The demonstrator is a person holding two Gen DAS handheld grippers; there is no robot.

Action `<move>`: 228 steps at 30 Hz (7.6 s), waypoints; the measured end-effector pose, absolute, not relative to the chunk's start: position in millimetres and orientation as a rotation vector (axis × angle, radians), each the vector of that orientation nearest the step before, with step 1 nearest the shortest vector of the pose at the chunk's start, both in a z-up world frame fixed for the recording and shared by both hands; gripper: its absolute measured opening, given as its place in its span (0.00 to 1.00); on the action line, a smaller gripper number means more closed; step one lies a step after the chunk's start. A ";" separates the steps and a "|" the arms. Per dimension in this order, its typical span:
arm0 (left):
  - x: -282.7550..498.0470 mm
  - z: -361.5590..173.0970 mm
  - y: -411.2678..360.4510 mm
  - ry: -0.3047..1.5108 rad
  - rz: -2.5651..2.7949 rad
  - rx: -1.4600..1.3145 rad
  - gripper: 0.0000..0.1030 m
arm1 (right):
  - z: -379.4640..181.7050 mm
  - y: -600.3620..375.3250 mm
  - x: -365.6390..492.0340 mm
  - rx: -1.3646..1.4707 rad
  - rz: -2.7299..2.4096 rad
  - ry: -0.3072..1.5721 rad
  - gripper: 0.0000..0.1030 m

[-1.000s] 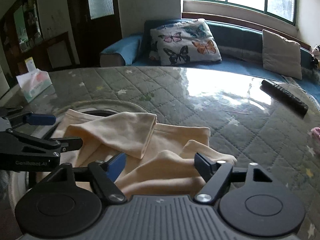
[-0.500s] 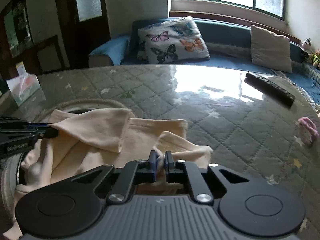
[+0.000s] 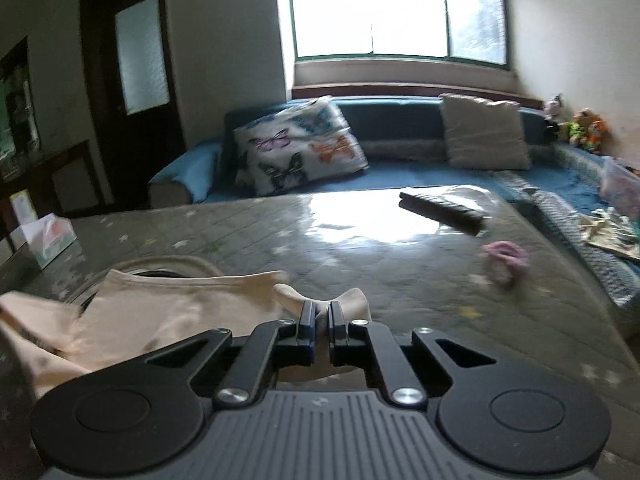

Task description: Fold clothes

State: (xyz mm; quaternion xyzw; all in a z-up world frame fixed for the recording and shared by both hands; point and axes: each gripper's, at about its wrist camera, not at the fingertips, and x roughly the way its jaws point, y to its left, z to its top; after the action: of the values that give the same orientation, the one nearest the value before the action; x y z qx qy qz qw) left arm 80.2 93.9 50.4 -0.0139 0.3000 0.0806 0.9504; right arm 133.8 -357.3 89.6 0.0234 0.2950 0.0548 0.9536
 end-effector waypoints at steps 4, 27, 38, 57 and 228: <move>62.4 32.9 108.8 0.685 0.192 -0.058 0.07 | 79.7 -386.3 115.3 0.074 0.038 0.621 0.05; -6.2 19.6 12.2 0.721 -0.224 0.113 0.43 | 68.0 -335.3 47.8 -0.053 0.328 0.708 0.26; 10.2 0.1 -2.9 0.767 -0.270 0.096 0.06 | 66.4 -283.7 15.9 -0.172 0.513 0.704 0.38; 8.4 46.0 7.4 0.673 -0.298 0.169 0.03 | 52.0 -241.3 32.8 -0.239 0.629 0.711 0.39; 104.5 -10.6 41.5 0.749 -0.076 -0.040 0.10 | 24.2 -269.3 87.3 -0.131 0.564 0.756 0.50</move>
State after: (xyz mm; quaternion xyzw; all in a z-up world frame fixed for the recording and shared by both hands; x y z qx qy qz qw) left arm 104.5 41.5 -10.6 -0.0193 0.3657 -0.0373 0.9298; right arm 87.3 -269.3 24.2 -0.0630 0.3639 0.2713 0.8888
